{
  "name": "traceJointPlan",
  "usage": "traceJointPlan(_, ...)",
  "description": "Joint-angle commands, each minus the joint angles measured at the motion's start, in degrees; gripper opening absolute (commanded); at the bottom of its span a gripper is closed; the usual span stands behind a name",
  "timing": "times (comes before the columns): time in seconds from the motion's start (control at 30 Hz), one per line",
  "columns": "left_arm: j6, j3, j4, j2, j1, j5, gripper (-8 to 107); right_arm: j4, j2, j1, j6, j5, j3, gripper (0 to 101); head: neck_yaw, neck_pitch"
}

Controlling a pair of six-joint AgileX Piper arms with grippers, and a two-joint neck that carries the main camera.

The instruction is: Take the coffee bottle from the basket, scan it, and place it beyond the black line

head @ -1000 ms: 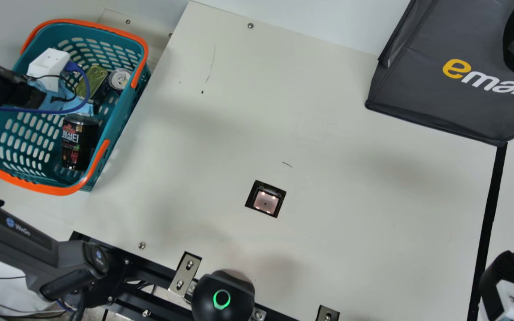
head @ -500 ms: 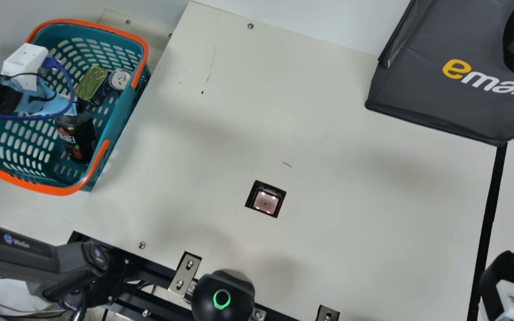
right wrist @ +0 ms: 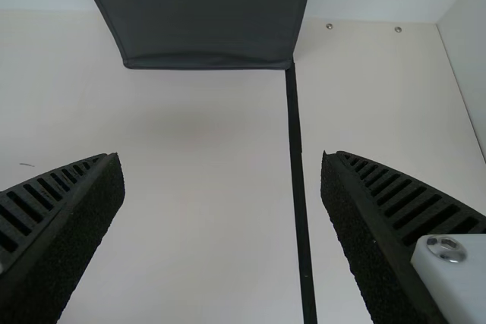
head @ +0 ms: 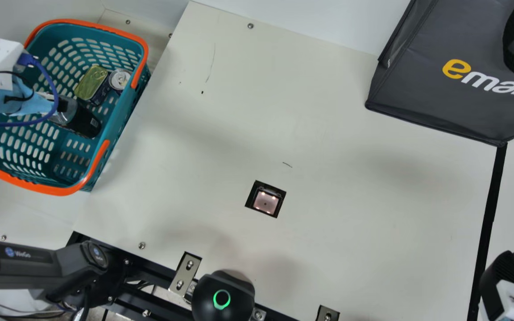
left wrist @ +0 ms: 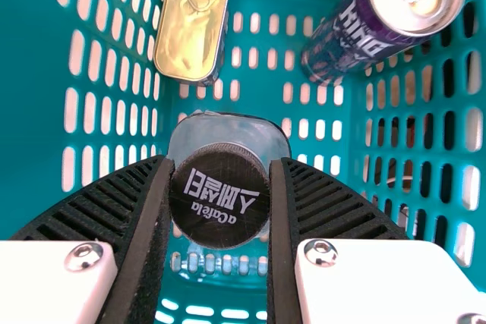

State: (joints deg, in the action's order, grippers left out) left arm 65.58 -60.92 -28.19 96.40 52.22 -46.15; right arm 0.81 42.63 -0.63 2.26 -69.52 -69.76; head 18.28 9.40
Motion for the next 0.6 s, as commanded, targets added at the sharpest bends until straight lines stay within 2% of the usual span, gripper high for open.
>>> traceJointPlan(0.0,-0.1,-0.4,-0.1,-0.7,0.1,-0.9,10,0.0,0.0,0.0,0.0,0.0,0.0,91,0.1,-1.5)
traceJointPlan(0.57,0.3,-7.6,-1.4,-7.2,1.6,-10.1,10,0.0,0.0,0.0,0.0,0.0,0.0,91,0.1,-1.5)
